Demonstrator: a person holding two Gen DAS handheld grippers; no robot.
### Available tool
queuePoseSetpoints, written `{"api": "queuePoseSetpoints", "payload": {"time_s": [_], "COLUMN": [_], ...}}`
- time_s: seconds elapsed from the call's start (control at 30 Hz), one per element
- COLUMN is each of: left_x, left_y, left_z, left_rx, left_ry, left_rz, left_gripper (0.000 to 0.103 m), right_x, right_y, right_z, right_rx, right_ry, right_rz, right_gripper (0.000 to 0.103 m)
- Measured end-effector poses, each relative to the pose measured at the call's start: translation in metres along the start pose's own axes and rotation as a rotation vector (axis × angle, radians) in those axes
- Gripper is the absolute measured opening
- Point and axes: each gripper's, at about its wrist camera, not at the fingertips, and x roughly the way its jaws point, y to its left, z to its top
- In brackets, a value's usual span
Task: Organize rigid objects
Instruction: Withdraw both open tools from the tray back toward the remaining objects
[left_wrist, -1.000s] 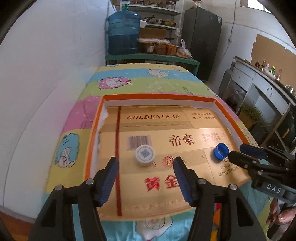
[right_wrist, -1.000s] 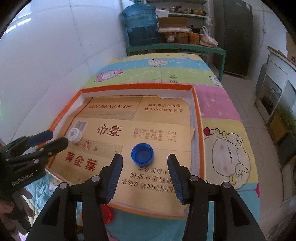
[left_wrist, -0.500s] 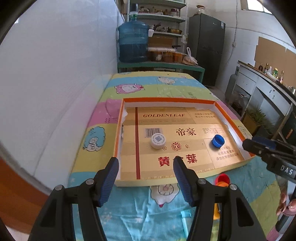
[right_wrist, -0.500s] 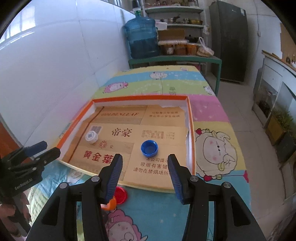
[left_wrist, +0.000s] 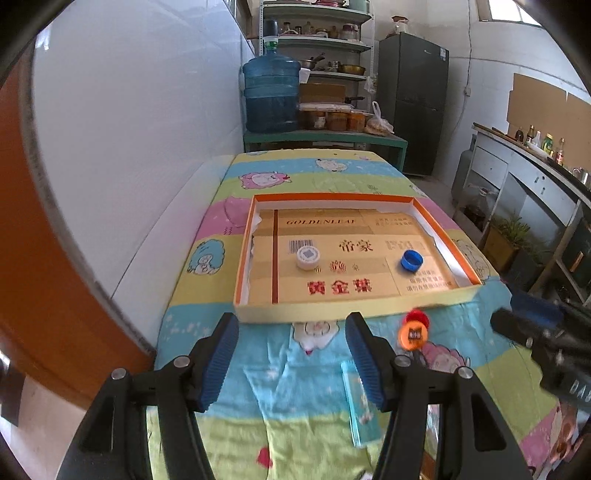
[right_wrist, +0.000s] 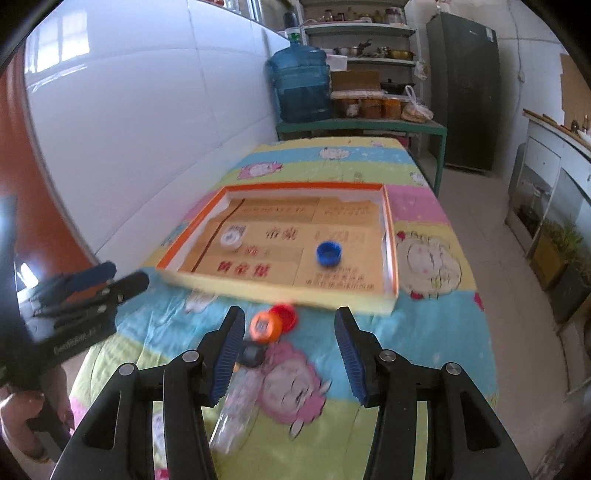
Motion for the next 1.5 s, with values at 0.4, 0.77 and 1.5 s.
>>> {"api": "queuePoseSetpoints", "payload": {"time_s": [0.4, 0.77, 1.5], "left_x": [-0.026, -0.034, -0.034], "left_y": [0.005, 0.007, 0.008], "left_z": [-0.033, -0.071, -0.088], "left_rx": [-0.025, -0.041, -0.033], "left_ry": [0.015, 0.042, 0.055], "left_rz": [-0.035, -0.048, -0.055], "left_gripper": [0.057, 0.057, 0.057], "right_x": [-0.023, -0.009, 0.034], "right_y": [0.022, 0.054, 0.066], "right_z": [-0.045, -0.094, -0.089], "right_rx": [-0.024, -0.119, -0.151], "right_ry": [0.046, 0.160, 0.226], "right_rz": [0.004, 0.092, 0.106], "right_gripper": [0.052, 0.052, 0.023]}}
